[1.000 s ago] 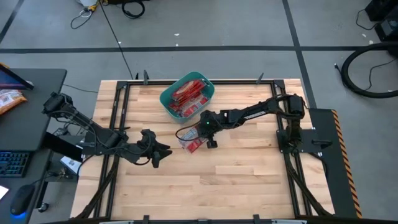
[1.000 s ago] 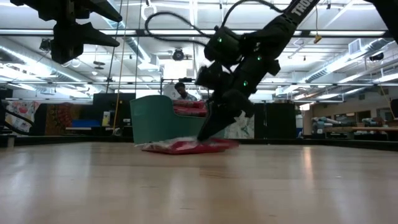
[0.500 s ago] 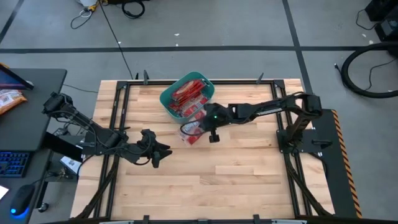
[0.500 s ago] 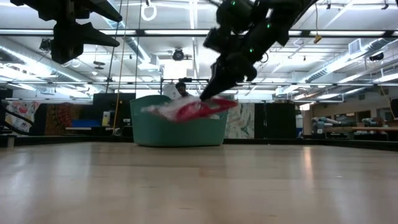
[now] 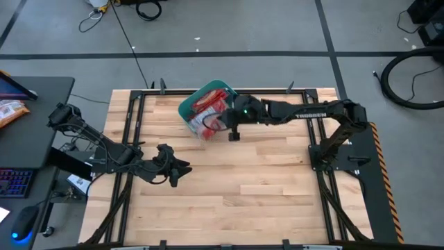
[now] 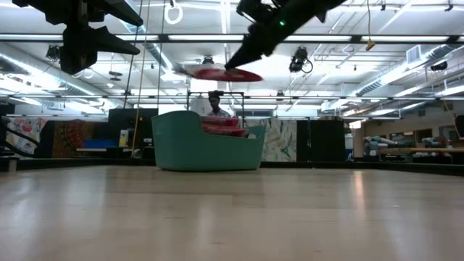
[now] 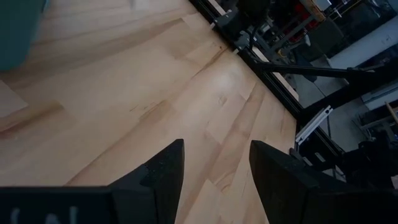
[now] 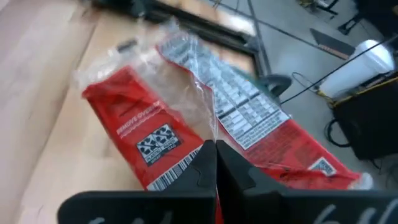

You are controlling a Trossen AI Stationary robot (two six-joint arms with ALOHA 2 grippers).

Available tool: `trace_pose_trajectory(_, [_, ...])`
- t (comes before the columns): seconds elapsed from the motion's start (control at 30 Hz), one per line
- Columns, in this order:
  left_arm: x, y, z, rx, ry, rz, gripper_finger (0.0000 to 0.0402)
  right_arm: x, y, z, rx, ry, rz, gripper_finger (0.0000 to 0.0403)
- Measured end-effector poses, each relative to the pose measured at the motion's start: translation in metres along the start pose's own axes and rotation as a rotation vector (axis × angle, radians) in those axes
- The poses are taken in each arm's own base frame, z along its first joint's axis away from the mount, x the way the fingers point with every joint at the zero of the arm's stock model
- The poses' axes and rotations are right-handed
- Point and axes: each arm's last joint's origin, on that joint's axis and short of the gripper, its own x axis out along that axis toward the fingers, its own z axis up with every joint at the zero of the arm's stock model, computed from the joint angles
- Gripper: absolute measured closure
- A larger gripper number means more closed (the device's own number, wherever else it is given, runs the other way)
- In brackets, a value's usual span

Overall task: Sort popcorn bags into baskets
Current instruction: Put the red popcorn bag into the blue bin

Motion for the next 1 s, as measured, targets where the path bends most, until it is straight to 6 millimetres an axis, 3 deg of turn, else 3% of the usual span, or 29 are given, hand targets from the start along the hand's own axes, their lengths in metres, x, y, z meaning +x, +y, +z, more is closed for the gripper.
trace_pose_trajectory(0.13, [0.0,0.0,0.0,0.002,0.0,0.002,0.0216,0.011,-0.029,0.016,0.03,-0.003,-0.052,0.0402])
trace_pose_trajectory(0.3, [0.0,0.0,0.0,0.001,0.011,-0.004,0.0216,0.032,-0.056,0.019,0.013,0.005,-0.103,0.04])
trace_pose_trajectory(0.67, [0.0,-0.001,0.0,-0.008,0.026,-0.024,0.0216,0.085,-0.069,-0.018,-0.082,0.029,-0.039,0.0399])
trace_pose_trajectory(1.0, [0.0,-0.002,0.0,-0.011,0.026,-0.03,0.0216,0.088,-0.094,-0.023,0.001,-0.058,-0.127,0.0399])
